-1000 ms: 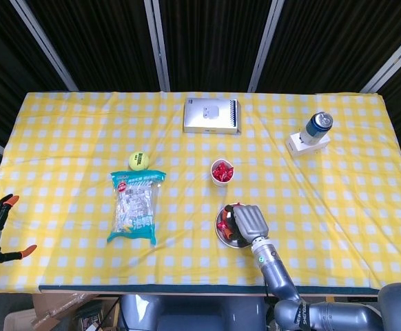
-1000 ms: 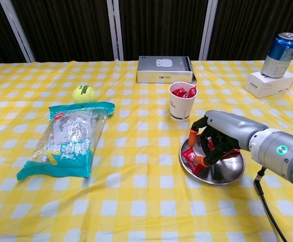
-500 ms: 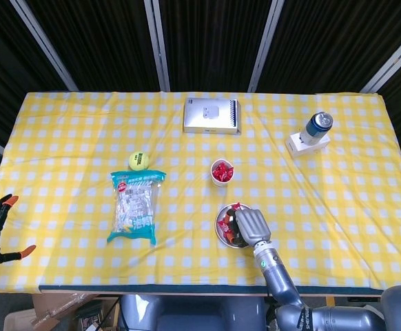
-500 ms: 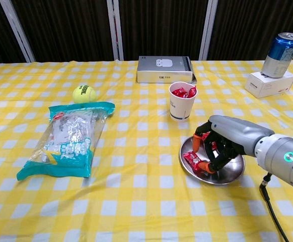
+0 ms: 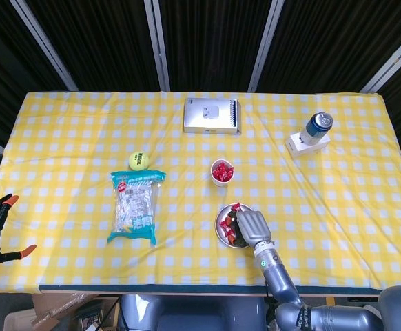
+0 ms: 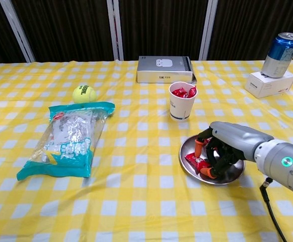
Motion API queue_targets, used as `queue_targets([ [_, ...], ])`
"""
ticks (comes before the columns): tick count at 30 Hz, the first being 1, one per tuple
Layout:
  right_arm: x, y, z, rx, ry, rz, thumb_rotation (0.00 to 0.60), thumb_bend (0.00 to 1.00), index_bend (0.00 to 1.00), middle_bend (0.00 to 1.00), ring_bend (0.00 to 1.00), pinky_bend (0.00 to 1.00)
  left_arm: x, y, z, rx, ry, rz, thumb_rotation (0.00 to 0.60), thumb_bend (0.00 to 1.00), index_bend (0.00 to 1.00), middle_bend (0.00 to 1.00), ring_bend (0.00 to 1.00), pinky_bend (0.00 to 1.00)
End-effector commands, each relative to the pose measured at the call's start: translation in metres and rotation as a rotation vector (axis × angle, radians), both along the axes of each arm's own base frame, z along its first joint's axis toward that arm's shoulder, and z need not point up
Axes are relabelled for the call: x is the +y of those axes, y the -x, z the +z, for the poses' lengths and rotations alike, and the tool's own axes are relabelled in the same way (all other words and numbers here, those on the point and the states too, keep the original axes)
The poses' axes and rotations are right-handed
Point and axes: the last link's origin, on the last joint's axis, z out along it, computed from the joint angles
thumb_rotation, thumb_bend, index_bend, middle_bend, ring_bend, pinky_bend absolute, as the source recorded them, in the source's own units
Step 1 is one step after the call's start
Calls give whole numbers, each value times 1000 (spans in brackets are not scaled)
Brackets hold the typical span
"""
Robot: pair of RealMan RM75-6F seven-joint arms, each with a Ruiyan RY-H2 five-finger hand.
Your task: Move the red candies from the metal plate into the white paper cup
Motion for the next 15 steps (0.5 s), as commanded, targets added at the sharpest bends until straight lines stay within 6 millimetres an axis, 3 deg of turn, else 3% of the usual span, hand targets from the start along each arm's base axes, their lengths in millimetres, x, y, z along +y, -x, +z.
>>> queue_targets([
  [1, 1, 0, -2, 1, -6, -1, 600, 356, 478, 675, 744, 910, 0, 0, 0, -1, 0, 1, 600, 9, 0, 0, 0, 0],
  [6, 1, 0, -5, 2, -13, -2, 600, 359, 482, 678, 744, 910, 0, -1, 0, -2, -1, -2, 600, 9, 0, 0, 0, 0],
  [11, 1, -2, -5, -14, -10, -4, 600, 488, 505, 684, 745, 910, 0, 0, 0, -3, -1, 2, 600, 10, 0, 0, 0, 0],
  [15, 0, -3, -2, -19, -4, -1, 600, 513, 513, 687, 748, 910, 0, 1, 0, -4, -1, 3, 600, 10, 0, 0, 0, 0],
])
